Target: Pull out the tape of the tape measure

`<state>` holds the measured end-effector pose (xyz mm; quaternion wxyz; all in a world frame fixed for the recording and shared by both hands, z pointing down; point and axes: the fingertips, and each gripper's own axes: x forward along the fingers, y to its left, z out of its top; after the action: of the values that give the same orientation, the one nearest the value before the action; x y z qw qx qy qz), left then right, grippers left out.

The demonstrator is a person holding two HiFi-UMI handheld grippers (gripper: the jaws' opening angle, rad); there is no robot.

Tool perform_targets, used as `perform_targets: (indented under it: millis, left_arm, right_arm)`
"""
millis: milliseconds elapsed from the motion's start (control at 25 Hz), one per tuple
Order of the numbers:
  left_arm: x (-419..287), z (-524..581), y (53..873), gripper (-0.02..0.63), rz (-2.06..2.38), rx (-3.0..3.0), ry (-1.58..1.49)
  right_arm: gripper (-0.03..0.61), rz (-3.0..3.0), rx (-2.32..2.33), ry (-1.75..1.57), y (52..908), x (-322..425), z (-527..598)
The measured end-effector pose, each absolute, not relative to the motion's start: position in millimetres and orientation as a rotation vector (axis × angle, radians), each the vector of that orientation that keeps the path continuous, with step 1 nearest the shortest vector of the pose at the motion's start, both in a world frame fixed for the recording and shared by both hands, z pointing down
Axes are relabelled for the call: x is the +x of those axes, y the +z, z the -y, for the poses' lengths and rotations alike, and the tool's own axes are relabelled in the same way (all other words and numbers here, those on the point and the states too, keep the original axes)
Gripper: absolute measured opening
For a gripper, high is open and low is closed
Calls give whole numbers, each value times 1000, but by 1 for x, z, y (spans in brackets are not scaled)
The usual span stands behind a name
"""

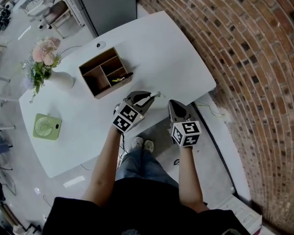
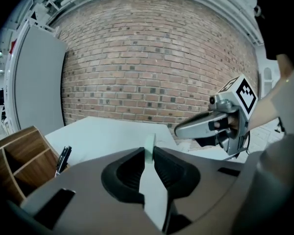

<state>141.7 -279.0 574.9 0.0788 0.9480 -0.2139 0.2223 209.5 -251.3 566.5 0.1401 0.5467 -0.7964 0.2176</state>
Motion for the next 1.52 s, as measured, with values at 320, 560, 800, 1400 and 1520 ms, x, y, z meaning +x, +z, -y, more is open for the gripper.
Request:
perform_targets:
  millis: [320,560,800,1400,1520]
  left_arm:
    - [142,256,536,72,612,2929,608]
    - [136,241,524,72,597,2950,585]
    - [131,230,518,72,581,2963,589]
    - [111,226,520,71,630,2947,619]
    - [103,226,523,71,636,2944,641]
  right_arm:
    - [63,2402,1436,685,557,171,241]
    - [63,2397,1448,667,554,169,237]
    - [57,2443,1416,660,548,160,229]
    - [3,2237,1507,404,548,193,225]
    - [3,2181,1525,343,547,201,223]
